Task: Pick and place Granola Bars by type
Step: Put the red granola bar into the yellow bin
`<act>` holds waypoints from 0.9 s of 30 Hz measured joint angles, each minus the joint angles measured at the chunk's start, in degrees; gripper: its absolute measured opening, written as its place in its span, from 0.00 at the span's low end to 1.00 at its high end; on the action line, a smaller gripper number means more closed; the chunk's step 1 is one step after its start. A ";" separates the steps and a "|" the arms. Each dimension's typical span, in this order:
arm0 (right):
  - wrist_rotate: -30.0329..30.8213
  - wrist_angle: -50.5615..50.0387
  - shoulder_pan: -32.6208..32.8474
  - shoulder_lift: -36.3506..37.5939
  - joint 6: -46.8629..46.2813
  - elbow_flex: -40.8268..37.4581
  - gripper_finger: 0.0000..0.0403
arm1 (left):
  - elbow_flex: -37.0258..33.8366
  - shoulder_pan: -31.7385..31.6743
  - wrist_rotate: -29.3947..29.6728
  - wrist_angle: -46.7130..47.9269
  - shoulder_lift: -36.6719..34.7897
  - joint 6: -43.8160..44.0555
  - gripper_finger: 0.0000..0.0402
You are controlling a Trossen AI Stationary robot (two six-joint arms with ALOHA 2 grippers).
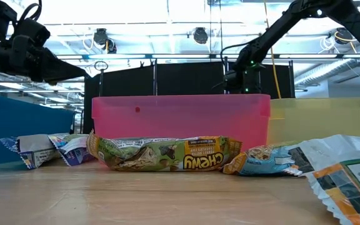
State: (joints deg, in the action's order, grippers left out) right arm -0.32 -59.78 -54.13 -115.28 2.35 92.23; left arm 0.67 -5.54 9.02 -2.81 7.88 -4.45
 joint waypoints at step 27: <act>1.97 -2.87 0.26 -4.20 3.16 2.62 0.46 | 0.00 -0.01 0.02 -0.17 0.00 -1.28 0.12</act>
State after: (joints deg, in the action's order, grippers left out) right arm 1.65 -62.65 -53.87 -119.48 5.51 94.85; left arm 0.67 -5.54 9.04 -2.98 7.88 -5.74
